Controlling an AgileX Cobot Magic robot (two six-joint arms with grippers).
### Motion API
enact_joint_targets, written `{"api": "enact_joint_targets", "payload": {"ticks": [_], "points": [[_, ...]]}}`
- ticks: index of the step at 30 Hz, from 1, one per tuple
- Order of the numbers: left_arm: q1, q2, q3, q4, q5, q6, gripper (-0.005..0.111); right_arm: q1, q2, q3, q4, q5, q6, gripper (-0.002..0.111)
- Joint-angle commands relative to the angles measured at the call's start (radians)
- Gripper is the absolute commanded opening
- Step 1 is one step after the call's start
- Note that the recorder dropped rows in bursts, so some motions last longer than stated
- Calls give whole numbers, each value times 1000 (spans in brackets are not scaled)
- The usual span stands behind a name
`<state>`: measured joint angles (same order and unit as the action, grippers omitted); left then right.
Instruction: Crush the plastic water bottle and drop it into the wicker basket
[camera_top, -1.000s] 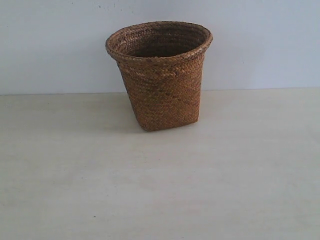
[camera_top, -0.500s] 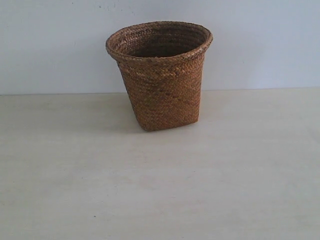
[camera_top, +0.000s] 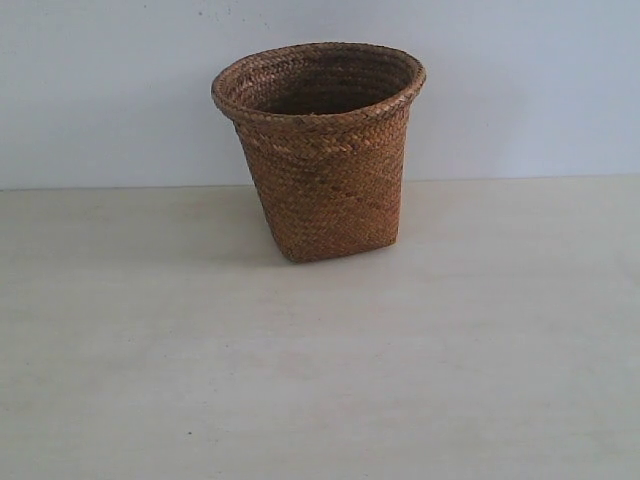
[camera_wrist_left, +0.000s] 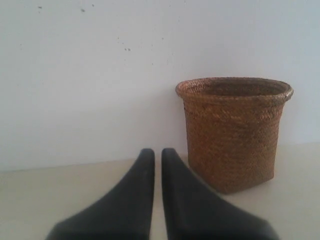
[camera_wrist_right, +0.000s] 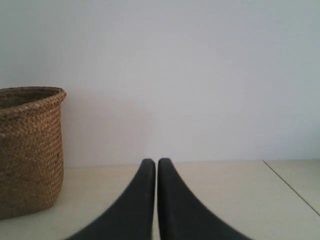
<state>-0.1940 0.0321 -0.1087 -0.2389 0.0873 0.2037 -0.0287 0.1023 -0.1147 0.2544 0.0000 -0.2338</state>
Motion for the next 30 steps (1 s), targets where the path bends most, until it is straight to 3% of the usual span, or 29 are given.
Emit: {"api": "enact_joint_targets", "payload": {"ticks": [1,30], "points": [[3,-7,47,-14,-32,-10,4,0,1,44,0,-8,-22,0],[3,-7,64,11,-36,28,4,0,1,85,2,42,-25,0]]}}
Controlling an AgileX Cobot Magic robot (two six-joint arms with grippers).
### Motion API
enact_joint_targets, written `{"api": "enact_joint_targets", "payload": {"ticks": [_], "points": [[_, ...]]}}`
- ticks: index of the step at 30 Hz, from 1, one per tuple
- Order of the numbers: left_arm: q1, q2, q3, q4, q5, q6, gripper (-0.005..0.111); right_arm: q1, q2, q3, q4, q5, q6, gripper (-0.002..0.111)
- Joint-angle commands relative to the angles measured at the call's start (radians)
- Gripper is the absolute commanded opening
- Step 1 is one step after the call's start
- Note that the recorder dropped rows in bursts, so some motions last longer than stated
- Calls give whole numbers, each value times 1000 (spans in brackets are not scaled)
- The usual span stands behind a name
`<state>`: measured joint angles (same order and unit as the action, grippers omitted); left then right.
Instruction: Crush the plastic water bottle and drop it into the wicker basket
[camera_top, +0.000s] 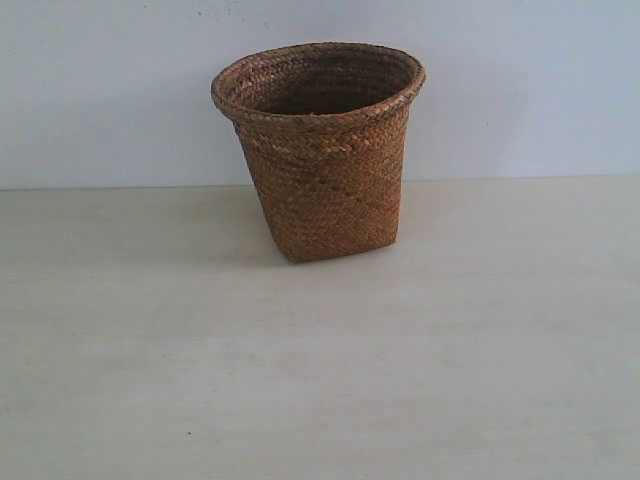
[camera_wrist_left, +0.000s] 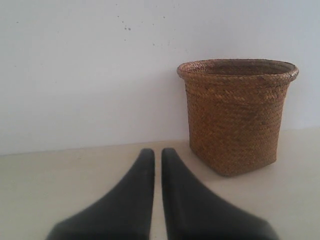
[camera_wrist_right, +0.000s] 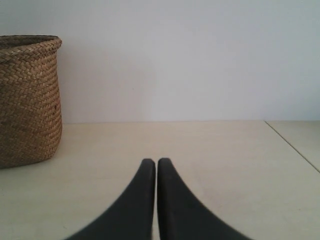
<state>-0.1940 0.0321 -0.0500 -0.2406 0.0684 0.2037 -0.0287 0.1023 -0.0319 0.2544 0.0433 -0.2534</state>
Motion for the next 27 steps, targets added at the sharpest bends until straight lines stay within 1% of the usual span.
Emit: {"api": "enact_joint_targets", "payload": {"ticks": [1,3,7,8,11,13,20,23,24,27], "points": [[3,-7,5,13,-10,25,4,0,1,2,2,-2,-6,0],[3,-7,7,22,14,12,4,0,1,2,2,-2,-6,0],[3,-7,9,170,18,-152,4,0,1,2,2,-2,-6,0],[3,-7,9,188,18,-172,4,0,1,2,2,-2,-6,0],[3,-7,9,196,32,-173,4,0,1,2,2,-2,-6,0],[14,-7,11,196,44,-173,4,0,1,2,2,-2,-6,0],[112,-32,47,201,39,-178,4,0,1,2,2,-2,-6,0],[121,-32,50,201,33,-183,4,0,1,2,2,-2,-6,0],[127,-32,50,201,68,-204,4,0,1,2,2,-2,-6,0],[134,-32,50,201,90,-204,4,0,1,2,2,-2,-6,0]]}}
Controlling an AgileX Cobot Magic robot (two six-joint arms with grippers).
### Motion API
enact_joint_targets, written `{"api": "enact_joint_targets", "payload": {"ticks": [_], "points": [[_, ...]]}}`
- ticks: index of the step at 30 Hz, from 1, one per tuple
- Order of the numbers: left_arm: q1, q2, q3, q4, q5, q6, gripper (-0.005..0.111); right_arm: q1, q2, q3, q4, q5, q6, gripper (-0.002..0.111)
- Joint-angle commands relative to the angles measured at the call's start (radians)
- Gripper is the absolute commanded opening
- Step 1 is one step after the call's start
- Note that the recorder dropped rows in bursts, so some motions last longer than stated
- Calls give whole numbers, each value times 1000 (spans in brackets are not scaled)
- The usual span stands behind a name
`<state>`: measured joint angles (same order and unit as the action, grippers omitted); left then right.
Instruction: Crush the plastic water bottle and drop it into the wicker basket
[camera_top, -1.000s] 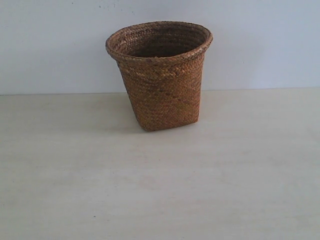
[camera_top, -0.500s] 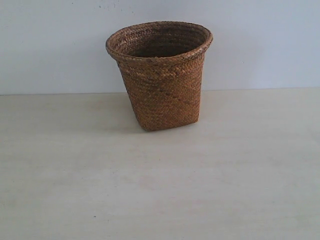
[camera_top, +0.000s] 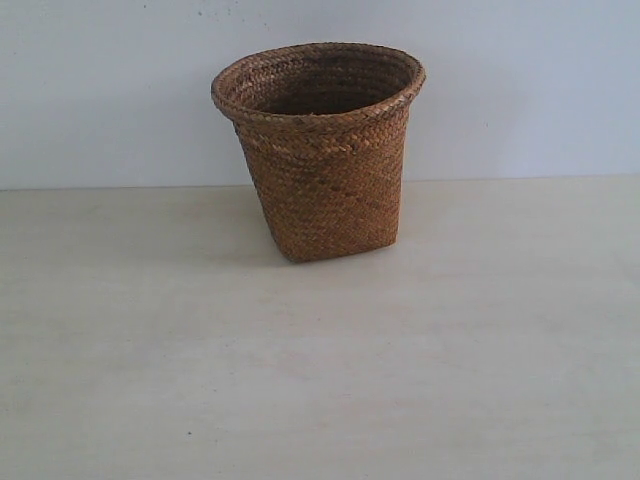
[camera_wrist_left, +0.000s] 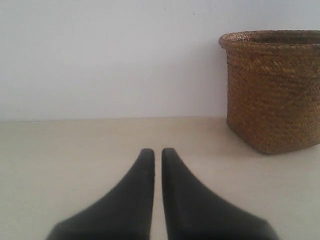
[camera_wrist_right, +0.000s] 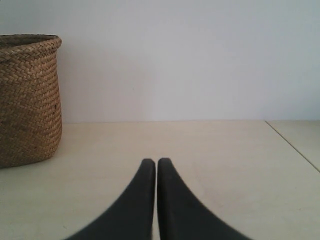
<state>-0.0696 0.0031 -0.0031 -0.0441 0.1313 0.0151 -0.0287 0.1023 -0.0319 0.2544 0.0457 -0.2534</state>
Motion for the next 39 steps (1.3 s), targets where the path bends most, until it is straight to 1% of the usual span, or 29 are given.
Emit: {"api": "enact_joint_targets", "payload": {"ticks": [1,5,39], "points": [[16,-3,3,4,43,-15,4,0,1,2,2,-4,-6,0],[18,-3,3,7,151,-15,4,0,1,2,2,-4,-6,0],[18,-3,3,7,150,-15,4,0,1,2,2,-4,-6,0]]}}
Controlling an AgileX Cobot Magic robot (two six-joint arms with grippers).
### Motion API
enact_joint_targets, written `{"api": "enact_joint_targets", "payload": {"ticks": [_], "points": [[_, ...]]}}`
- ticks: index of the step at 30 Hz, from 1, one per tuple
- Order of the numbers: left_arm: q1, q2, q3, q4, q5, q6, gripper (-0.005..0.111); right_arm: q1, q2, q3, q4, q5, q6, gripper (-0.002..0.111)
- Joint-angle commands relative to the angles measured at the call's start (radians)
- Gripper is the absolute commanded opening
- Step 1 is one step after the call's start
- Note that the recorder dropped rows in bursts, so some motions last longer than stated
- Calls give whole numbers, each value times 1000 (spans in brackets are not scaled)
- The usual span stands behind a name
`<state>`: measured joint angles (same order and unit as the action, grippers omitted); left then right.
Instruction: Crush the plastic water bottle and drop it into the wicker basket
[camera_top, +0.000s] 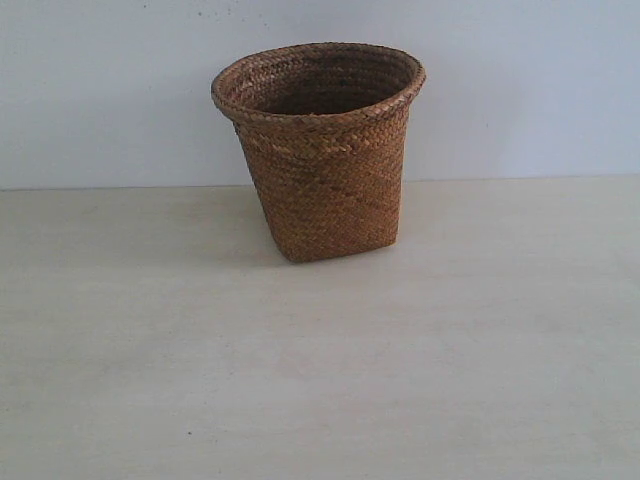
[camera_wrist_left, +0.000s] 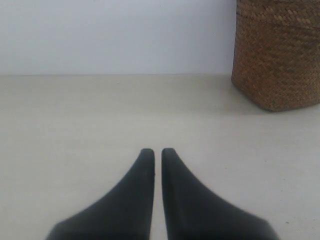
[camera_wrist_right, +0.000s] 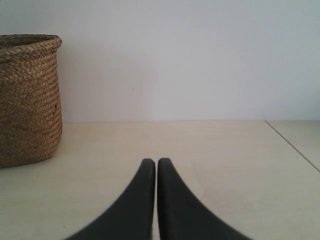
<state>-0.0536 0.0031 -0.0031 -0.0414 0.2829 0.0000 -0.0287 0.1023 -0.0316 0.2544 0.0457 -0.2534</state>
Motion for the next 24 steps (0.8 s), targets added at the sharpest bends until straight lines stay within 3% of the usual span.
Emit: {"api": "enact_joint_targets", "payload": {"ticks": [1,7,14,24], "points": [[2,-3,3,4,-1,0,4,0,1,2,2,-4,0,0],[2,-3,3,4,-1,0,4,0,1,2,-5,-4,57,0],[2,-3,3,4,-1,0,4,0,1,2,-175,-4,281,0],[2,-3,3,4,-1,0,4,0,-102,32,-181,103,274,0]]}}
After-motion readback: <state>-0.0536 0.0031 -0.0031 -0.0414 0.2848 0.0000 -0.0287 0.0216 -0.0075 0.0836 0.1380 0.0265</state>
